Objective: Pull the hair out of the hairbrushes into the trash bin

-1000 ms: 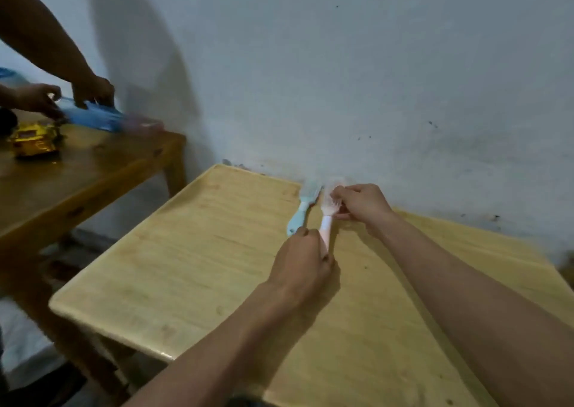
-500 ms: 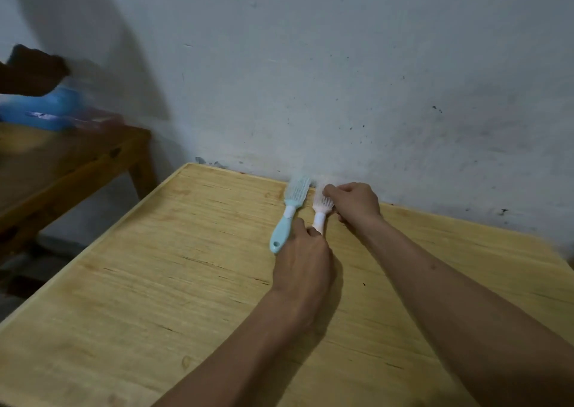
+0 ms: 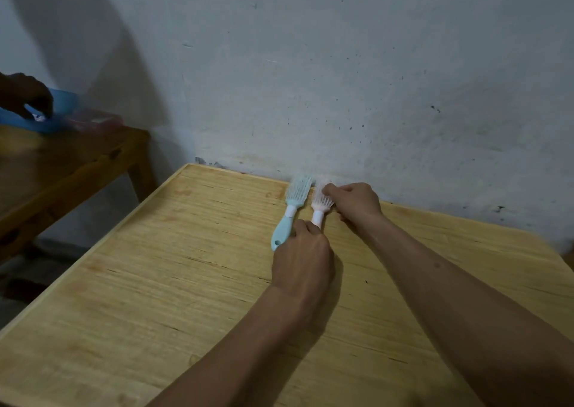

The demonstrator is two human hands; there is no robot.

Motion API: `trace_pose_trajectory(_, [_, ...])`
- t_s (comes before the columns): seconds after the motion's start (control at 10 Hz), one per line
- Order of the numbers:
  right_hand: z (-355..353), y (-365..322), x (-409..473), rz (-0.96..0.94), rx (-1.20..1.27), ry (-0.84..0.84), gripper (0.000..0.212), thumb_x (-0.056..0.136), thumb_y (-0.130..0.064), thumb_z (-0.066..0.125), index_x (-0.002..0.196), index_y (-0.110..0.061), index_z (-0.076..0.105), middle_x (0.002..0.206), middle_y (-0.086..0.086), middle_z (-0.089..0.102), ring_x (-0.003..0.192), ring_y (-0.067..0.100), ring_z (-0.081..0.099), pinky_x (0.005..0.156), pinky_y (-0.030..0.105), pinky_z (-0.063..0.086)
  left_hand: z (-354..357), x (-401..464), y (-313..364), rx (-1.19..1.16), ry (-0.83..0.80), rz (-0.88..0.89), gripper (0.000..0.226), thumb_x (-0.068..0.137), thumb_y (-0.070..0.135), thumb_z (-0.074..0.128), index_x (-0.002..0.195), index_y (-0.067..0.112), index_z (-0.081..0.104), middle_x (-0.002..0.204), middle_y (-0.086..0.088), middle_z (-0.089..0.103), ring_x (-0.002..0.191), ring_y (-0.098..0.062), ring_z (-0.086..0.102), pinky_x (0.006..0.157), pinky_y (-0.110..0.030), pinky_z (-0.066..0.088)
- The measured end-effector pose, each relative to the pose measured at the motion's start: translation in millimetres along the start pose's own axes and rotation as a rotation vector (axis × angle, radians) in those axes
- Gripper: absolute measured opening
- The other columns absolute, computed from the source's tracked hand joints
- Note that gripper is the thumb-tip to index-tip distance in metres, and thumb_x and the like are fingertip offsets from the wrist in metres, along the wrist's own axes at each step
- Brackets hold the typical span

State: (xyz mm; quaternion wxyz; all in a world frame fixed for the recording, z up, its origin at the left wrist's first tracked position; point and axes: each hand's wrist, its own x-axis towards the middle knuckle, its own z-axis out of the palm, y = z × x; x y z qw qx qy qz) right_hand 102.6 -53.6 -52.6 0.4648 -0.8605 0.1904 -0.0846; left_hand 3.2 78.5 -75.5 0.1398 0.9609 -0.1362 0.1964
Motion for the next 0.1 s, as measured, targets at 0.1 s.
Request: trace_pose_trajectory(0.1, [-5.4, -3.5, -7.1, 0.029, 0.038, -0.012, 0.042, 0.086, -0.044, 0.071, 0.084, -0.003, 0.079, 0.068, 0.009, 0.073, 0.058, 0.021, 0.062, 0.075, 0.041, 0.06, -6.7, -6.8, 0.1, 0.001, 0.077, -0.005, 0.028, 0.063, 0.017, 0.084, 0.083, 0.005, 0.07, 0.07, -0.007, 0.062, 0.036, -0.014, 0.048, 0.034, -0.02, 0.027])
